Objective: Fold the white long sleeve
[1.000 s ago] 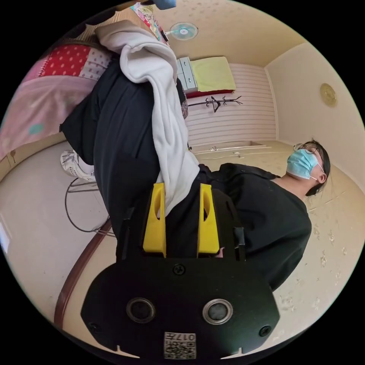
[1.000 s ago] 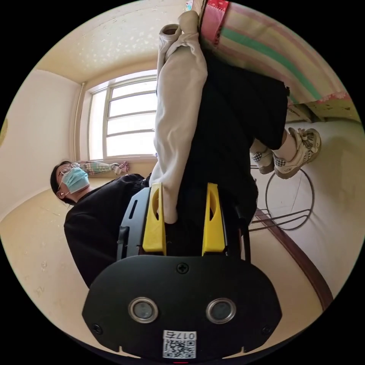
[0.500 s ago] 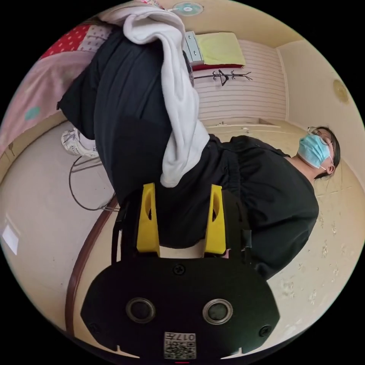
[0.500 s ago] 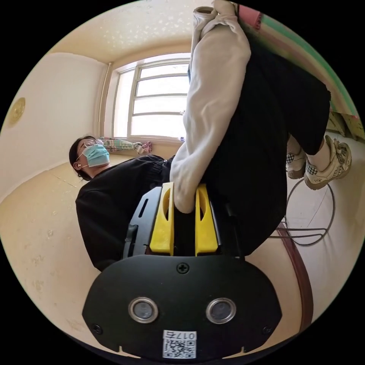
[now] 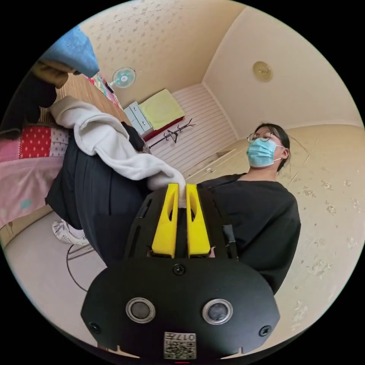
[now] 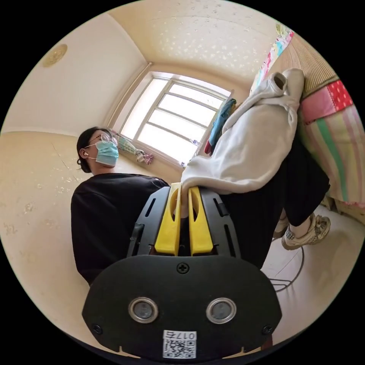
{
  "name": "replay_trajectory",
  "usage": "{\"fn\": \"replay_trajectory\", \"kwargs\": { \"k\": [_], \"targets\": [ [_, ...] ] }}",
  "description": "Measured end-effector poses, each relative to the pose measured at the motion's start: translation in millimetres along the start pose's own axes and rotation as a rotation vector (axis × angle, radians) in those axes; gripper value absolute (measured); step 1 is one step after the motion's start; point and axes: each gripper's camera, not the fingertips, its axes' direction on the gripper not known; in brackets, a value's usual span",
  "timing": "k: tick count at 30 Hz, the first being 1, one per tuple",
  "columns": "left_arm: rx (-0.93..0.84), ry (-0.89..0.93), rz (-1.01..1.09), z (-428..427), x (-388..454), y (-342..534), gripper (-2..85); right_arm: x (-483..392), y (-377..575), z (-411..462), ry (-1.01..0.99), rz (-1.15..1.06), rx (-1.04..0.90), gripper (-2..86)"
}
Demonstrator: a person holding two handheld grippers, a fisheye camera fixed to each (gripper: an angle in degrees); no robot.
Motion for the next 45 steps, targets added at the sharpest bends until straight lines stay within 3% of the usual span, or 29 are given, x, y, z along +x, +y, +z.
{"fn": "replay_trajectory", "kwargs": {
  "k": [4, 10, 17, 28, 32, 36, 45],
  "targets": [
    [0.153, 0.136, 0.15, 2.6, 33.0, -23.4, 4.0, -63.3, -29.0, -7.6, -0.034, -0.214, 0.125, 1.2],
    [0.129, 0.115, 0.392, 7.8, 134.2, -34.0, 3.8, -177.8, -39.9, 15.8, 0.08, -0.439, 0.151, 1.4],
    [0.139, 0.069, 0.48, 2.8, 211.6, 7.7, 3.5, -265.3, 7.1, 62.6, 0.173, -0.655, -0.017, 1.4],
    [-0.011, 0.089, 0.702, 55.2, 327.5, 43.8, 3.5, -342.3, 60.6, 88.7, 0.076, -0.876, -0.083, 1.4],
    [-0.031, 0.01, 0.649, 61.2, 337.4, 41.6, 3.3, -345.9, 71.8, 91.8, 0.148, -0.826, -0.082, 1.3],
    [-0.042, 0.086, 0.758, 86.6, 353.3, 43.6, 3.2, -349.9, 88.5, 97.7, 0.03, -0.911, -0.053, 1.2],
    [-0.021, 0.126, 0.78, 84.0, 355.5, 12.8, 2.9, -371.5, 88.6, 131.4, 0.021, -0.986, -0.139, 1.2]
  ]
}}
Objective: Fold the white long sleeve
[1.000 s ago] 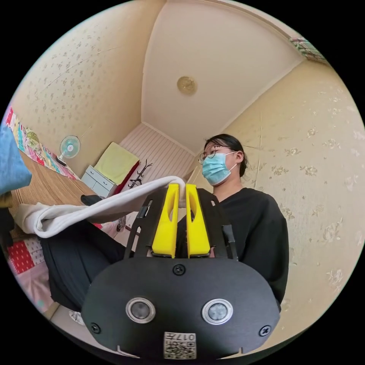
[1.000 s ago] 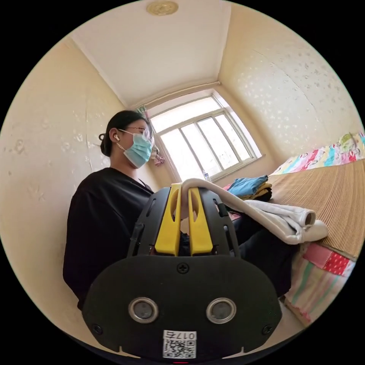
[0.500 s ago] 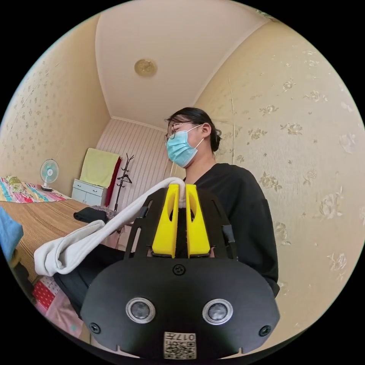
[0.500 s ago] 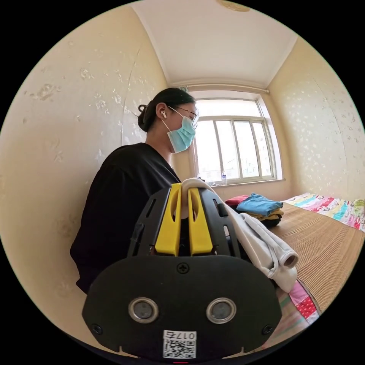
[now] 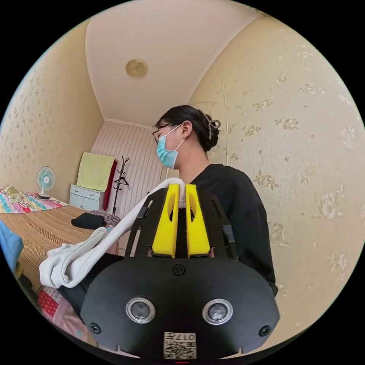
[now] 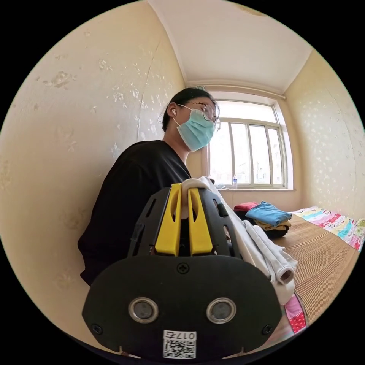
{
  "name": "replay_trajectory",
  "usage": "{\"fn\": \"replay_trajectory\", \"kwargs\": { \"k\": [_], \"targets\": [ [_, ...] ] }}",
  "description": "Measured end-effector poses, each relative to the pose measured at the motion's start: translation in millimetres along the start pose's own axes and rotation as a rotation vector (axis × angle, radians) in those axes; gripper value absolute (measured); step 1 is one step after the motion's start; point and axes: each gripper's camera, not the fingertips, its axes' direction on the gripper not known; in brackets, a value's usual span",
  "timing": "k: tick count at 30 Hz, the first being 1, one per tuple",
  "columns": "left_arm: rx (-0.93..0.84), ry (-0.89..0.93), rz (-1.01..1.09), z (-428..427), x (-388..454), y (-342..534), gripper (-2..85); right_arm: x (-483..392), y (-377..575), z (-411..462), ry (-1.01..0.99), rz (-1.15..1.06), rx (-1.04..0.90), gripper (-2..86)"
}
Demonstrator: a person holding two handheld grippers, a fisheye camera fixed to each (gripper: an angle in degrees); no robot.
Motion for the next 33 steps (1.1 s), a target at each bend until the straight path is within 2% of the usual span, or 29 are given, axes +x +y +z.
{"fn": "replay_trajectory", "kwargs": {
  "k": [2, 5, 9, 13, 15, 19, 23, 25, 28, 31, 33],
  "targets": [
    [0.004, -0.005, 0.006, -1.1, -5.8, -8.2, 3.1, -3.8, -9.9, 5.9, 0.024, -0.033, -0.01, 1.2],
    [0.007, -0.084, -0.135, -15.1, -45.1, -11.9, 3.4, 12.9, -10.5, 11.1, 0.093, 0.046, -0.059, 1.0],
    [0.016, -0.167, -0.432, -44.9, -134.2, 20.4, 3.6, 56.6, 16.4, 17.8, 0.123, 0.224, -0.117, 0.9],
    [0.129, -0.226, -0.798, -91.5, -233.0, 88.9, 3.6, 119.2, 70.3, 20.4, 0.112, 0.459, -0.11, 0.9],
    [0.163, -0.274, -0.889, -105.8, -264.5, 114.9, 3.6, 146.6, 95.7, 17.3, 0.132, 0.554, -0.079, 0.9],
    [0.215, -0.503, -0.876, -124.9, -324.9, 131.5, 3.7, 227.5, 153.2, 1.2, 0.176, 0.805, 0.091, 1.2],
    [0.395, -0.484, -0.842, -144.2, -404.6, 136.6, 3.8, 331.4, 206.9, -7.4, 0.197, 1.032, 0.305, 2.0],
    [0.436, -0.546, -0.858, -161.8, -466.5, 141.1, 3.9, 372.6, 226.7, -5.5, 0.2, 1.055, 0.389, 2.6],
    [0.402, -0.667, -0.939, -190.1, -537.3, 166.7, 6.0, 434.2, 269.8, 6.2, 0.341, 1.227, 0.388, 4.9],
    [0.405, -0.793, -0.976, -215.9, -554.2, 192.2, 12.6, 464.7, 303.0, 28.6, 0.429, 1.313, 0.348, 10.4],
    [0.407, -0.817, -0.956, -223.1, -543.9, 196.5, 14.2, 458.3, 307.9, 33.4, 0.522, 1.292, 0.379, 12.1]
  ]
}}
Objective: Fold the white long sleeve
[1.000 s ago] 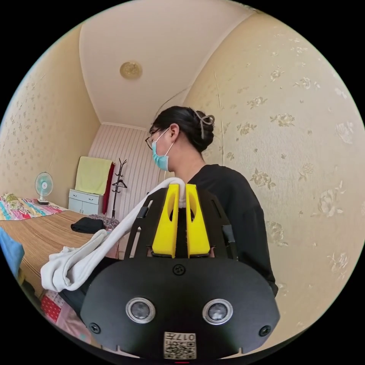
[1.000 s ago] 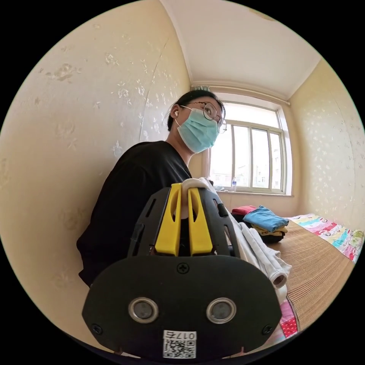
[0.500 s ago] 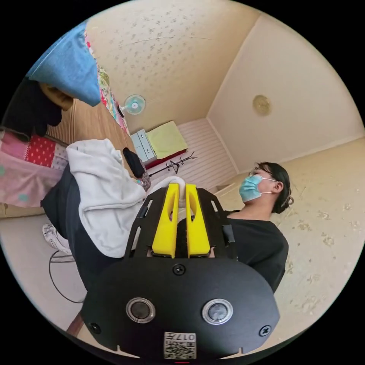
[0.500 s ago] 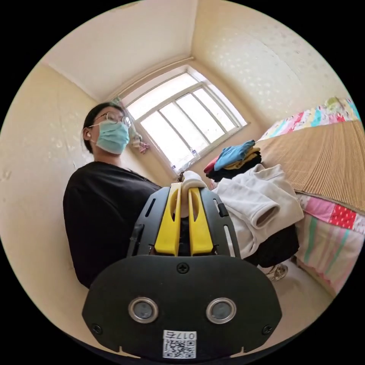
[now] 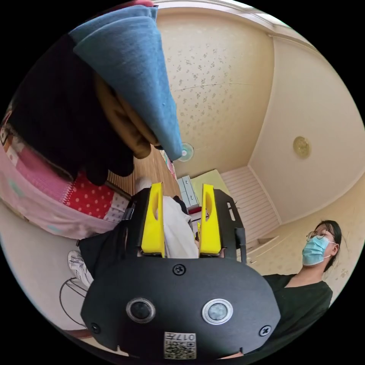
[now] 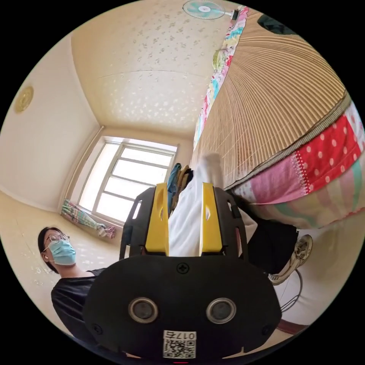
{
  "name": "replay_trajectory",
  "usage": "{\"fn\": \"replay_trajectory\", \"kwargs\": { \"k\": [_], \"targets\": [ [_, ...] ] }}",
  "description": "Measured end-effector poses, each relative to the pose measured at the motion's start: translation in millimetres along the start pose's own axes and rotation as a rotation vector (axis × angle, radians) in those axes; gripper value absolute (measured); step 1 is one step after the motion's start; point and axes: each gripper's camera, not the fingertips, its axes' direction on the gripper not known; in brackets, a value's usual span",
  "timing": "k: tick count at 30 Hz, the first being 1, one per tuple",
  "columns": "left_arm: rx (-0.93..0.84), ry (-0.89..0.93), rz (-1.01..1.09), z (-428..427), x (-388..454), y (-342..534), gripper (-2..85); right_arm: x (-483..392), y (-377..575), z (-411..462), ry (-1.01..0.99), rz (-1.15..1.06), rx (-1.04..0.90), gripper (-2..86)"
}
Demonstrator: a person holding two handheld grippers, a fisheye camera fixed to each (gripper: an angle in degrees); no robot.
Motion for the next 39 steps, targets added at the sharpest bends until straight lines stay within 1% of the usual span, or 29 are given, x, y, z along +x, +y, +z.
{"fn": "replay_trajectory", "kwargs": {
  "k": [2, 4, 6, 8, 9, 11, 12, 14, 15, 17, 19, 20, 22, 24, 25, 26, 27, 28, 29, 31, 33, 36, 38, 39],
  "targets": [
    [-0.021, -0.04, 0.013, -8.1, 0.2, 6.1, 14.7, -8.8, 16.5, -10.5, 0.063, -0.048, 0.1, 12.9],
    [-0.097, -0.073, -0.01, -11.0, -5.3, 15.8, 15.7, -19.4, 28.0, -11.1, 0.116, -0.062, 0.112, 12.9],
    [-0.163, -0.069, -0.028, -14.2, -10.5, 27.1, 17.5, -40.0, 39.8, -0.7, 0.183, -0.112, 0.091, 12.4],
    [-0.236, -0.07, -0.05, -20.3, -17.6, 42.5, 19.7, -81.2, 55.1, 32.0, 0.337, -0.21, 0.027, 11.9],
    [-0.273, -0.073, -0.067, -27.9, -22.8, 55.1, 21.0, -92.9, 58.8, 43.3, 0.376, -0.241, 0.004, 11.9],
    [-0.304, -0.073, -0.097, -43.3, -31.5, 75.3, 22.6, -139.8, 74.9, 97.4, 0.48, -0.375, -0.111, 11.6],
    [-0.322, -0.063, -0.117, -53.7, -37.7, 88.9, 23.0, -151.5, 79.7, 113.9, 0.493, -0.414, -0.149, 11.6],
    [-0.356, -0.056, -0.142, -66.2, -46.9, 107.1, 23.1, -188.1, 99.6, 183.7, 0.54, -0.538, -0.3, 10.9],
    [-0.375, -0.067, -0.148, -73.2, -52.1, 116.6, 23.1, -194.9, 104.9, 202.4, 0.552, -0.564, -0.336, 10.7],
    [-0.415, -0.056, -0.163, -80.8, -64.0, 127.8, 23.2, -213.8, 128.3, 278.9, 0.558, -0.66, -0.485, 10.3],
    [-0.473, 0.074, -0.244, -83.9, -94.8, 140.7, 23.2, -220.7, 146.8, 329.9, 0.533, -0.726, -0.564, 10.1],
    [-0.483, 0.108, -0.264, -84.4, -102.3, 144.2, 23.1, -222.5, 158.1, 360.5, 0.52, -0.758, -0.605, 9.9],
    [-0.512, 0.175, -0.282, -86.6, -116.6, 156.8, 21.9, -219.4, 174.2, 399.4, 0.52, -0.823, -0.628, 9.6],
    [-0.545, 0.184, -0.301, -85.6, -122.7, 166.8, 21.0, -198.7, 186.5, 436.6, 0.606, -0.874, -0.659, 8.8],
    [-0.564, 0.205, -0.32, -85.0, -127.7, 173.4, 20.7, -173.7, 189.4, 465.3, 0.738, -0.833, -0.751, 8.2],
    [-0.567, 0.208, -0.325, -85.8, -129.6, 176.2, 20.6, -177.0, 188.1, 462.4, 0.677, -0.851, -0.687, 7.8],
    [-0.567, 0.197, -0.324, -89.7, -131.1, 180.6, 20.0, -177.4, 186.9, 463.1, 0.684, -0.844, -0.685, 7.6],
    [-0.553, 0.173, -0.3, -95.7, -127.0, 183.2, 19.0, -175.5, 184.8, 469.4, 0.705, -0.82, -0.727, 7.0],
    [-0.537, 0.165, -0.281, -99.8, -122.5, 183.9, 16.9, -177.1, 182.0, 470.5, 0.699, -0.791, -0.737, 7.1],
    [-0.449, 0.17, -0.198, -116.2, -95.8, 185.0, 10.0, -181.1, 177.2, 470.2, 0.696, -0.738, -0.752, 7.7],
    [-0.425, 0.14, -0.117, -119.5, -65.1, 184.3, 7.9, -192.2, 173.3, 466.5, 0.686, -0.717, -0.757, 9.2],
    [-0.444, 0.031, 0.085, -99.7, 8.8, 188.1, 6.8, -223.3, 159.7, 450.4, 0.564, -0.684, -0.727, 11.5],
    [-0.491, -0.033, 0.2, -74.0, 52.1, 197.8, 6.6, -236.9, 131.6, 437.7, 0.345, -0.561, -0.737, 13.9],
    [-0.53, -0.083, 0.281, -53.7, 79.2, 208.3, 6.6, -236.0, 122.6, 436.0, 0.296, -0.516, -0.749, 14.6]
  ]
}}
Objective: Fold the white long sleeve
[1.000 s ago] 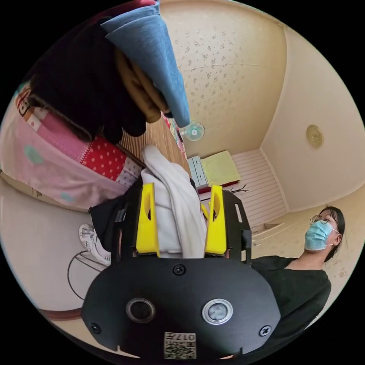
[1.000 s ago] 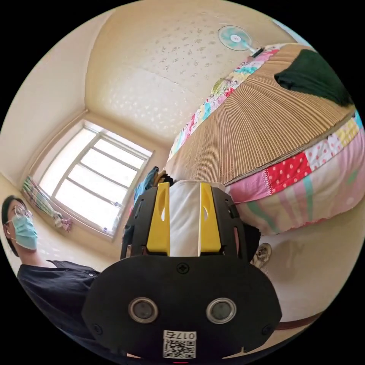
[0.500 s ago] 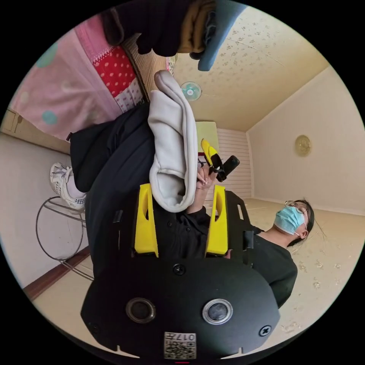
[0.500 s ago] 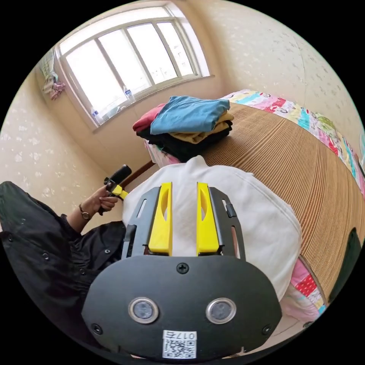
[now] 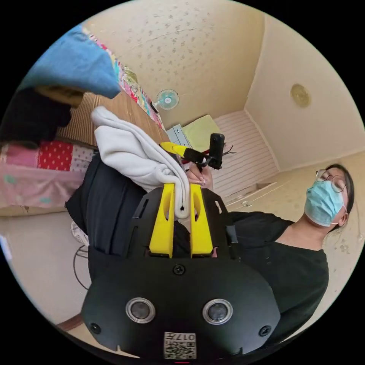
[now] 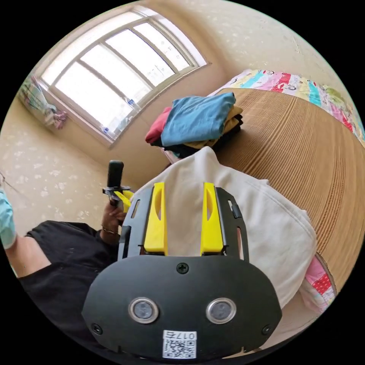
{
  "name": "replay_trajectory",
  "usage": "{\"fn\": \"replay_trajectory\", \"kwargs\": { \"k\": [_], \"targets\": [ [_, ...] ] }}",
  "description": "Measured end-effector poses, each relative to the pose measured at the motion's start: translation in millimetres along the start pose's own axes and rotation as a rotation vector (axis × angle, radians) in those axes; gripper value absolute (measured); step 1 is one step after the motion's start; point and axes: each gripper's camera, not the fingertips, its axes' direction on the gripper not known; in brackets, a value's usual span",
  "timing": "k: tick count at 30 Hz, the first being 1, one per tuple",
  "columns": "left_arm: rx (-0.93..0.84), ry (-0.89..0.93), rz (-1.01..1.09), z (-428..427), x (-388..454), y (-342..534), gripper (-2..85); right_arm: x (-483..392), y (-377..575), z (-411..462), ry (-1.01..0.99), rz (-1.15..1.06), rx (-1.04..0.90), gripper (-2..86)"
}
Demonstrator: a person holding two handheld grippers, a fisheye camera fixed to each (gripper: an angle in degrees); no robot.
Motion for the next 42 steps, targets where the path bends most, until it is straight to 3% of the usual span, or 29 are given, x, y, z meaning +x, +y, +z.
{"fn": "replay_trajectory", "kwargs": {
  "k": [2, 7, 9, 12, 14, 16, 18, 23, 26, 29, 33, 39, 42],
  "targets": [
    [-0.051, -0.086, 0.082, 29.8, 35.8, -5.6, 6.6, 23.5, -17.6, -7.2, -0.133, 0.081, -0.098, 18.9],
    [-0.167, -0.206, 0.207, 125.3, 81.9, 9.4, 6.5, 15.8, -19.0, 17.6, -0.042, 0.071, -0.432, 25.3],
    [-0.194, -0.209, 0.221, 156.2, 85.1, 21.8, 6.5, 9.9, -9.2, 18.2, 0.03, 0.064, -0.472, 24.8],
    [-0.246, -0.172, 0.271, 191.8, 95.5, 46.2, 8.0, 6.1, 13.4, -0.2, 0.163, 0.017, -0.491, 15.9],
    [-0.239, -0.078, 0.302, 193.5, 98.5, 61.2, 10.5, 3.9, 39.1, -36.8, 0.176, -0.044, -0.412, 10.2],
    [-0.19, 0.129, 0.342, 176.9, 93.0, 79.8, 11.7, 4.4, 67.3, -76.8, 0.134, -0.108, -0.312, 9.2],
    [-0.138, 0.21, 0.322, 162.6, 77.8, 91.1, 10.1, 14.7, 103.6, -124.3, 0.041, -0.148, -0.181, 8.9],
    [-0.068, 0.117, 0.154, 168.5, 19.0, 108.3, 14.4, 87.1, 248.5, -227.3, -0.205, -0.235, 0.258, 8.7],
    [-0.095, 0.089, 0.045, 201.0, -21.9, 111.9, 18.6, 155.8, 313.9, -223.9, -0.426, -0.142, 0.451, 8.5],
    [-0.143, 0.054, -0.04, 230.7, -60.1, 117.4, 19.6, 200.7, 343.6, -202.5, -0.563, -0.024, 0.52, 8.2],
    [-0.086, 0.074, -0.065, 224.5, -75.6, 129.7, 16.7, 203.6, 361.6, -222.3, -0.502, -0.027, 0.554, 8.1],
    [-0.097, -0.027, -0.043, 237.4, -73.4, 131.6, 19.3, 150.9, 378.7, -261.2, -0.225, -0.192, 0.482, 8.4],
    [-0.199, -0.111, -0.047, 276.7, -80.9, 131.3, 20.3, 169.2, 395.0, -257.4, -0.148, -0.062, 0.472, 8.7]
  ]
}}
